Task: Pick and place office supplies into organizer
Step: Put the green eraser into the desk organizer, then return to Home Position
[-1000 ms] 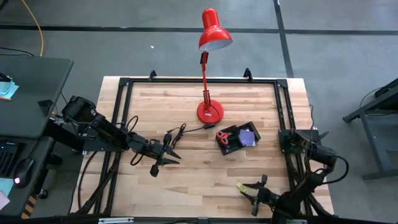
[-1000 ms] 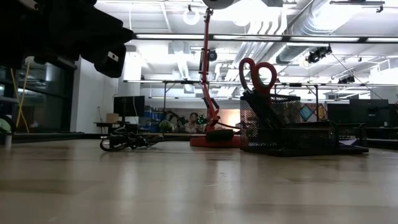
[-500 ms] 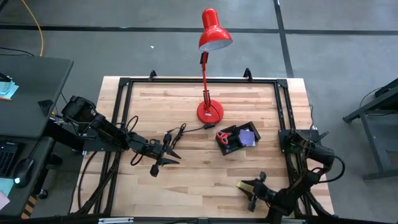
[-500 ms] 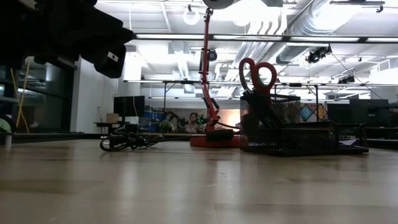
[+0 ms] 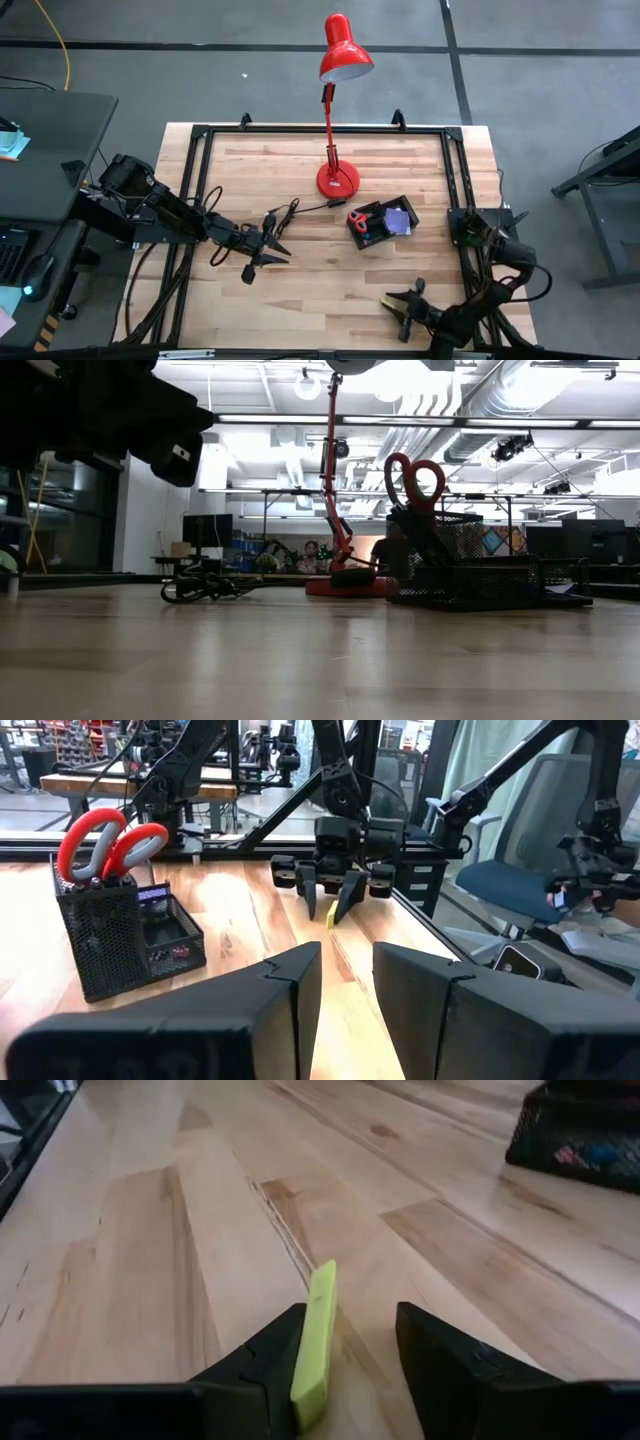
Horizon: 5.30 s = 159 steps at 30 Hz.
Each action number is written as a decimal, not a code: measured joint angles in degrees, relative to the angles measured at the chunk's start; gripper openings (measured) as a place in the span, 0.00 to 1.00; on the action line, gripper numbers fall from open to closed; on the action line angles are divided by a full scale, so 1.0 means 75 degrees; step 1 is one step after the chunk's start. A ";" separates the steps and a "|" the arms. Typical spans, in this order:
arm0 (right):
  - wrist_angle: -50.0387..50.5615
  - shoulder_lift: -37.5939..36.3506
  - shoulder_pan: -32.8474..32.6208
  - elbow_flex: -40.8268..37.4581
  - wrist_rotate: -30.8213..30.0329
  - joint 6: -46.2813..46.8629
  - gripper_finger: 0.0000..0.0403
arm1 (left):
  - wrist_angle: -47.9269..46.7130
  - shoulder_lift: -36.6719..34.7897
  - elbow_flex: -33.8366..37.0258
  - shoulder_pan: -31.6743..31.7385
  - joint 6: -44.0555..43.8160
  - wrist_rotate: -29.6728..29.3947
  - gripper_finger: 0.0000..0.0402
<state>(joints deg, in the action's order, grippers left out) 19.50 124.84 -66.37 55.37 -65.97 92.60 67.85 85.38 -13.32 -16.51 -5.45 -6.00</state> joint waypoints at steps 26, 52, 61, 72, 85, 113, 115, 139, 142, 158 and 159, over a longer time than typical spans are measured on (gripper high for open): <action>0.2752 0.0067 0.1001 0.0898 -0.0111 0.0886 0.01 | -0.0041 0.0000 0.0000 0.0000 -0.0058 -0.0142 0.21; 0.4548 -0.4614 0.3769 0.1614 0.4082 -0.4704 0.01 | -0.0050 0.0000 0.0000 0.0003 -0.0055 -0.0151 0.21; 0.4324 -0.4686 0.5993 0.1614 0.7092 -0.6666 0.01 | -0.0114 0.0000 0.0000 0.0000 -0.0055 -0.0151 0.21; 0.4833 -0.4123 0.7118 0.1614 0.7804 -0.7149 0.01 | -0.0264 0.0000 -0.0003 0.0003 -0.0058 -0.0151 0.21; 0.4715 -0.3544 0.7569 0.1617 0.8238 -0.7538 0.01 | -0.0265 0.0000 -0.0003 0.0001 -0.0125 -0.0148 0.21; 0.4389 -0.3560 0.7513 0.1623 0.8064 -0.7155 0.34 | -0.0272 0.0000 -0.0003 0.0000 -0.0114 -0.0148 0.21; 0.4276 -0.3580 0.7489 0.1623 0.8053 -0.7149 0.34 | -0.0286 0.0000 -0.0003 0.0002 -0.0114 -0.0148 0.21; 0.4882 -0.3585 0.7291 0.1623 0.8056 -0.6333 0.58 | -0.0426 0.0000 -0.0003 0.0002 -0.0116 -0.0210 0.21; 0.4619 -0.3585 0.7001 0.1623 0.7605 -0.6190 0.56 | -0.0425 0.0000 -0.0003 0.0000 -0.0114 -0.0296 0.21; -0.3759 -0.3582 0.4063 0.0554 0.3873 -1.0534 0.55 | -0.0047 0.0000 -0.0040 0.0000 0.0027 -0.0627 0.21; -0.4408 -0.3582 0.4011 0.0216 0.4253 -1.0833 0.55 | -0.0046 0.0000 -0.0054 0.0000 -0.0047 -0.0492 0.21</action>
<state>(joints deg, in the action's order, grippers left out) -13.56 97.97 -36.29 57.00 -34.07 11.35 67.51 85.38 -13.73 -16.51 -5.81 -9.69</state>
